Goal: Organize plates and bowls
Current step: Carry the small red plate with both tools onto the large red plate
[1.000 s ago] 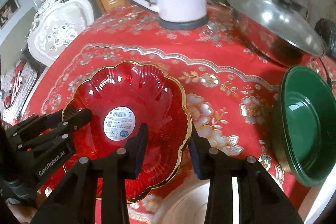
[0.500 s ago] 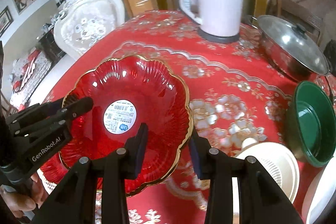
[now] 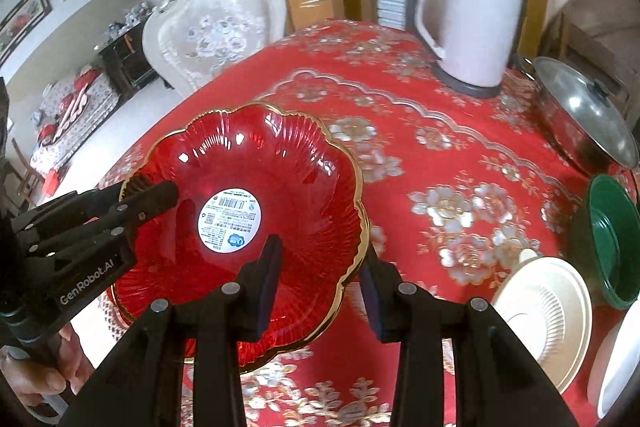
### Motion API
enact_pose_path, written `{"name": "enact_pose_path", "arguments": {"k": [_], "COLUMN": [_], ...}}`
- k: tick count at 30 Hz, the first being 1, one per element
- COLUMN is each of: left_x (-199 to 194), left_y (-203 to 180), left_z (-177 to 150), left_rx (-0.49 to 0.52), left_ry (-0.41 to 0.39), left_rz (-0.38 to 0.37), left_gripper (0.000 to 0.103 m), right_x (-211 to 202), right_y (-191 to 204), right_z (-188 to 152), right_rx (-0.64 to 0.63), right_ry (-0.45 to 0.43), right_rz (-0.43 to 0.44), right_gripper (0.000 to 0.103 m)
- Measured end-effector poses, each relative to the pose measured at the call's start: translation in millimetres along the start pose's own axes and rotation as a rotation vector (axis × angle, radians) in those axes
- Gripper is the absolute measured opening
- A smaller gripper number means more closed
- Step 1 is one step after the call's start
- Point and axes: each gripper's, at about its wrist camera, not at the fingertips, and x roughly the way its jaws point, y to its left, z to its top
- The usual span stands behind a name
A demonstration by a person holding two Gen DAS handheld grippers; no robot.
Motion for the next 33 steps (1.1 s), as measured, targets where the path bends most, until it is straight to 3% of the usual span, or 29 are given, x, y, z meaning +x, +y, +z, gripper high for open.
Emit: {"name": "enact_pose_path", "arguments": {"k": [17, 33], "left_x": [-13, 33], "left_y": [73, 100], "left_z": [-35, -55], "left_rx": [-0.101, -0.142], "left_ry": [-0.003, 0.100], "left_rz": [0.053, 0.093], "left_gripper": [0.031, 0.031], "right_x": [34, 79], "right_y": [74, 101], "right_z": [-10, -14], "right_rx": [-0.100, -0.118], "right_ry": [0.065, 0.160], "right_rz": [0.058, 0.059], "right_gripper": [0.039, 0.043]}}
